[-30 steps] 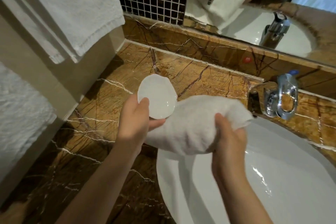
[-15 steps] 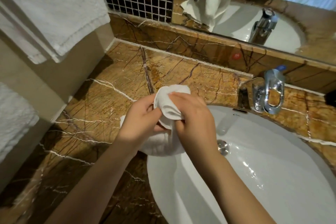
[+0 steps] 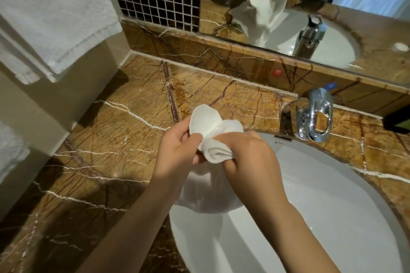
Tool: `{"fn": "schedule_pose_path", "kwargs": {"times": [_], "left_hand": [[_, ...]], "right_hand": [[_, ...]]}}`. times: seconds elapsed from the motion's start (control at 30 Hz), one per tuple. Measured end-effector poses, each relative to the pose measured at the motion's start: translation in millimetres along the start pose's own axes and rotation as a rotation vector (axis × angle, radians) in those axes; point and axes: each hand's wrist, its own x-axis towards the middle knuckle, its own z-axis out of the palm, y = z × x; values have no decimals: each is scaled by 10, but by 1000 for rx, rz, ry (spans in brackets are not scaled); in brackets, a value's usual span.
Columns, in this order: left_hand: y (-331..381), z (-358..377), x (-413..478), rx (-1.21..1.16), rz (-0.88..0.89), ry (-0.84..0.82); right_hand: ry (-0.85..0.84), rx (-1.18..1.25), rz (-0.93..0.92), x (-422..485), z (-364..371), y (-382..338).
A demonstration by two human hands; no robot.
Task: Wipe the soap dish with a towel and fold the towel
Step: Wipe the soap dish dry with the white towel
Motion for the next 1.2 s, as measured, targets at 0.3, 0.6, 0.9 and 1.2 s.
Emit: {"fn": "schedule_pose_path", "kwargs": {"times": [0.3, 0.6, 0.9, 1.2], "left_hand": [[6, -64, 185, -173, -224, 121], [82, 18, 229, -204, -435, -165], [-98, -251, 246, 41, -134, -297], [-22, -200, 147, -12, 0, -240]], "right_hand": [[7, 312, 259, -339, -277, 525], [233, 150, -112, -205, 34, 546], [115, 818, 149, -12, -73, 601], [-131, 1225, 430, -6, -79, 623]]}}
